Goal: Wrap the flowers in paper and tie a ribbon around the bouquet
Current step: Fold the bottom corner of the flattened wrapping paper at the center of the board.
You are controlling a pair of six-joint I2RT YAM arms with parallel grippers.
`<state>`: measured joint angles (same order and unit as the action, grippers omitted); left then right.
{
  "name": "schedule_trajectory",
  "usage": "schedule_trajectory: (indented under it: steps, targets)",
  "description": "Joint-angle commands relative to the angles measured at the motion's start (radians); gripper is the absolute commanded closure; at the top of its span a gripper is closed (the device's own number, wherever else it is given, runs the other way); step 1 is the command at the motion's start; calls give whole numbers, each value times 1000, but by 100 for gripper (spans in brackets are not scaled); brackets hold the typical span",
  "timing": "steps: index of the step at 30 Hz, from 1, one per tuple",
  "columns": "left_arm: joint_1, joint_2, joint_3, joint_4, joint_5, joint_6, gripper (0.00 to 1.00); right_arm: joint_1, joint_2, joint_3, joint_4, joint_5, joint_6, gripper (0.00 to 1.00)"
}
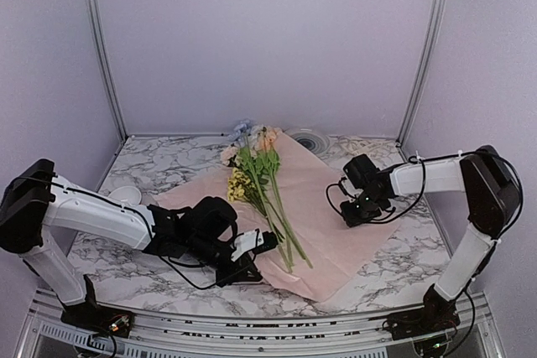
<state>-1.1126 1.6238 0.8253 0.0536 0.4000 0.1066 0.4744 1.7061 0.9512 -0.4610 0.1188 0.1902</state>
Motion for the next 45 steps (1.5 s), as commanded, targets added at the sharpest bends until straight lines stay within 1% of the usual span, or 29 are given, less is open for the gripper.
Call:
schedule_trajectory:
  steps: [1,4,6,8,9,10,12,13,14,16,18,19,21,22,24,27,31,36,39,45]
  targets:
    - [24,28,90,-49,53,-46,98,48,-99,32,-49,-22,-74,81]
    - [35,40,94,-68,88,-43,98,115,-171,35,-68,-39,-79,77]
    - [45,42,97,-73,90,-45,98,155,-207,32,-74,-133,-84,75]
    - [54,46,106,-85,93,-44,98,188,-266,2,-41,-282,-98,71]
    - [60,45,110,-92,94,-42,99,197,-310,-24,-14,-371,-103,66]
    - [66,43,115,-102,95,-41,99,199,-352,-51,19,-470,-106,59]
    - [79,36,122,-123,91,-36,100,201,-430,-106,88,-685,-100,43]
    - [87,32,124,-129,88,-35,100,208,-454,-133,126,-776,-89,38]
    - [93,30,127,-136,89,-30,100,226,-474,-155,158,-829,-75,34]
    - [99,29,135,-163,100,-17,100,290,-496,-181,179,-813,-72,31]
    - [101,27,140,-184,127,-6,100,335,-488,-203,223,-731,-33,30]
    - [100,25,138,-187,148,-6,100,338,-463,-214,263,-711,8,31]
    - [100,26,130,-187,180,-13,100,342,-381,-198,325,-748,33,37]
    - [101,29,126,-188,188,-20,100,348,-332,-180,354,-761,41,41]
    - [100,27,124,-211,204,-23,100,374,-245,-136,381,-754,35,52]
    - [100,-5,103,-230,207,-11,100,415,-148,-111,393,-735,17,61]
    - [100,-56,78,-248,176,13,100,459,-69,-129,414,-721,1,68]
    - [101,-67,89,-258,142,17,100,481,23,-142,357,-633,-8,75]
    - [101,-70,98,-259,124,20,100,481,64,-147,301,-571,-4,77]
    - [113,-53,118,-271,39,35,100,481,103,-160,259,-542,-8,78]
